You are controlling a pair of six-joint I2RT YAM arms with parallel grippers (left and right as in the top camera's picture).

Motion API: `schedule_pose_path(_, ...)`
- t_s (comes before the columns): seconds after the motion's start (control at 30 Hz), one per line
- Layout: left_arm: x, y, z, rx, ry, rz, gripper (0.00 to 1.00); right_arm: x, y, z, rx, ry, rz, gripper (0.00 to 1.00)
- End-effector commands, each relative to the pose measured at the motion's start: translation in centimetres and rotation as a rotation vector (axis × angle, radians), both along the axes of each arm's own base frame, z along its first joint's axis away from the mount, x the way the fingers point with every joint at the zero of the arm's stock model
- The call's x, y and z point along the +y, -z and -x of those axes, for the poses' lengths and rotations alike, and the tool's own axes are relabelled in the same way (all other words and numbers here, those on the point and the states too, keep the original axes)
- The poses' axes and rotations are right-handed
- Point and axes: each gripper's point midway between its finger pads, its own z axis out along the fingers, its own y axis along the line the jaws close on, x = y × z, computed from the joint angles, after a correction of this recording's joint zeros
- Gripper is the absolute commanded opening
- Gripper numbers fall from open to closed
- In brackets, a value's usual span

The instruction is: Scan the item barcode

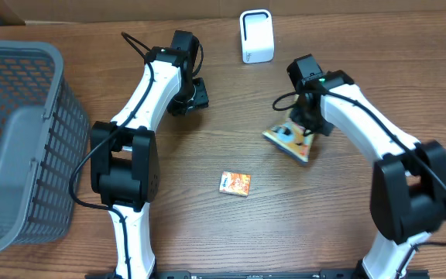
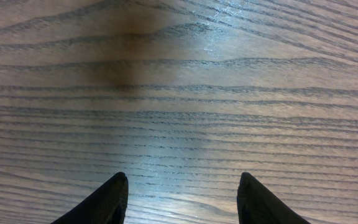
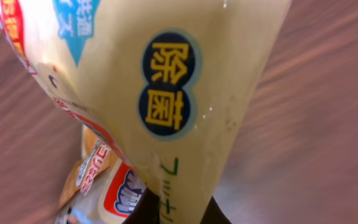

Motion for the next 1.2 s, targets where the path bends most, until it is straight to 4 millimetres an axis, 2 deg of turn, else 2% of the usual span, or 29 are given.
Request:
schedule_pose_path(0.0,0.3,-0.7,0.0,-0.015,0.015,-0.01,0.49,-5.1,-6.3,-0.7,-0.124,-0.012,0.316,0.04)
schedule_pose_path(0.13,0.3,-0.7,0.0,-0.016,0.015,-0.01,0.5,-8.1,-8.2,0.9,-0.077,-0.014,0.517,0.04)
schedule_pose_path(0.23,0.3,-0.7,0.1,-0.013,0.016,-0.01,0.5,-9.5,-9.4,1.9,-0.035,-0.029,0.624,0.04)
schedule_pose_path(0.33,0.3,-0.6,0.1,-0.012,0.034,-0.013,0.5,-10.1,-9.6,2.3,-0.003,-0.041,0.651,0.04)
schedule_pose_path(0.47,0.4,-0.6,0.2,-0.011,0.046,-0.015,0.51,-12.4,-9.8,2.5,0.012,0.008,0.692,0.04)
schedule_pose_path(0.57,0.4,-0.6,0.2,-0.011,0.081,-0.02,0.52,-14.3,-9.5,2.7,0.031,0.05,0.695,0.04)
schedule_pose_path(0.77,0.3,-0.6,0.2,-0.011,0.093,-0.017,0.54,-17.3,-6.5,3.6,0.125,0.038,0.676,0.04)
schedule_pose_path(0.9,0.3,-0.6,0.2,-0.013,0.093,-0.017,0.54,-16.9,-5.8,3.3,0.118,0.027,0.644,0.04)
schedule_pose_path(1.07,0.3,-0.6,0.2,-0.012,0.093,-0.017,0.54,-13.8,-3.9,2.0,0.11,-0.084,0.493,0.04)
schedule_pose_path(1.17,0.3,-0.6,0.2,-0.012,0.093,-0.018,0.55,-12.3,-3.4,1.8,0.105,-0.121,0.457,0.04)
